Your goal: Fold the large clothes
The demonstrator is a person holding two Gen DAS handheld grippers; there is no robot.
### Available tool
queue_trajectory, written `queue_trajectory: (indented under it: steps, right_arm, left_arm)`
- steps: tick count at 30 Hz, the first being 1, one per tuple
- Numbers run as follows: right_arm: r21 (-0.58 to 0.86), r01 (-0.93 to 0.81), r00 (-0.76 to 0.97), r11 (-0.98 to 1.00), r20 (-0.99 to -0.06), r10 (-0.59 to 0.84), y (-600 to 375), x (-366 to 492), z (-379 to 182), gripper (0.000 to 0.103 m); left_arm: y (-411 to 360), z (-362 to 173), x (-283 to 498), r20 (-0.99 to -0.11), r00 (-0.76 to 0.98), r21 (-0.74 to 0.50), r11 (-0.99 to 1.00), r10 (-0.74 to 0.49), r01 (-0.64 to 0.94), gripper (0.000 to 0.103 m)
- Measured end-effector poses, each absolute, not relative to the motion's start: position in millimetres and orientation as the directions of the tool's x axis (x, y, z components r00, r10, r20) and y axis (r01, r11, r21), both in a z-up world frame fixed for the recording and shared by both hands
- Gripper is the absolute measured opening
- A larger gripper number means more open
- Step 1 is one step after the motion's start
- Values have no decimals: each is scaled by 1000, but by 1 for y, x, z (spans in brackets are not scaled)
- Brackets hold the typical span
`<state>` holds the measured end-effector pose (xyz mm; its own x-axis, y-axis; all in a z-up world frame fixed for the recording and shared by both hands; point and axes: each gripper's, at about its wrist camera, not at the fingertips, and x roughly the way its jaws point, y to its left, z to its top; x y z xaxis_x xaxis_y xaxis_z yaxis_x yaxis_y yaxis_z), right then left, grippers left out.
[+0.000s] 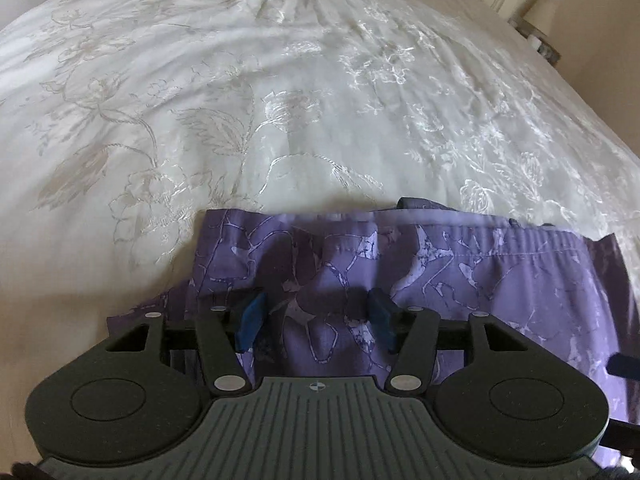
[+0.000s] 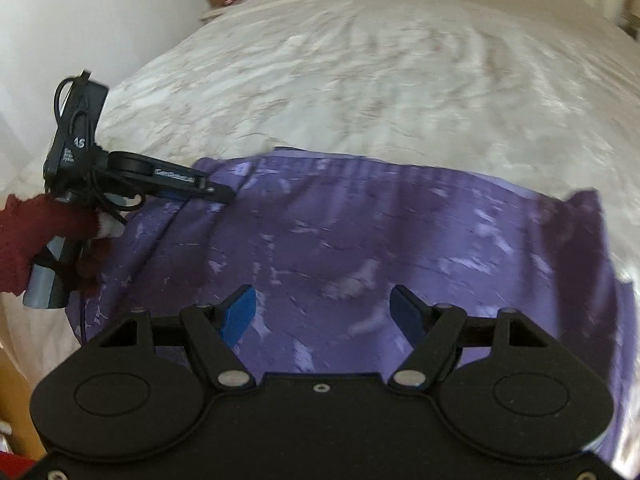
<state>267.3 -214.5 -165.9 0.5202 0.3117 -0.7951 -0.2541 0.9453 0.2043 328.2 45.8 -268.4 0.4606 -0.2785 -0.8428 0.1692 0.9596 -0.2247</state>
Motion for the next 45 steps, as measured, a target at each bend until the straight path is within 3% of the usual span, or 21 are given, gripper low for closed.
queue_trajectory:
  steps: [6,12,15,20,21,37,45]
  right_arm:
    - [35,-270,477,962,-863,165,-210,301,-200,76]
    - [82,32,459,996,-887,58,-271,335,-214,88]
    - [112,57,456,992,-887,74,-278,335,-218,89]
    - [106,46,482,993,-873,71,-267,327,-222,102]
    - [107,51,487,993,-871,69,-266,327,-223,102]
    - [146,58,515,988,-852,96,-268,333,-230,103]
    - [191,-18,469,981,-865,177,-275,341,-228,103]
  left_arm:
    - [47,-270,323,-832,481,-222,961,-275,166,56]
    - [42,-272,322,-827,494,-211,963,-268,169,59]
    - [39,-273,322,-822,501,-215,962,-271,167,67]
    - [26,-276,326,-834,466,-209,951,-295,226,102]
    - [21,-277,327,-843,454,-193,949,-290,248,103]
    - [9,-279,329,-860,463,-127,968,-217,217,103]
    - [6,-275,335,-877,435,-128,973,-202,194,103]
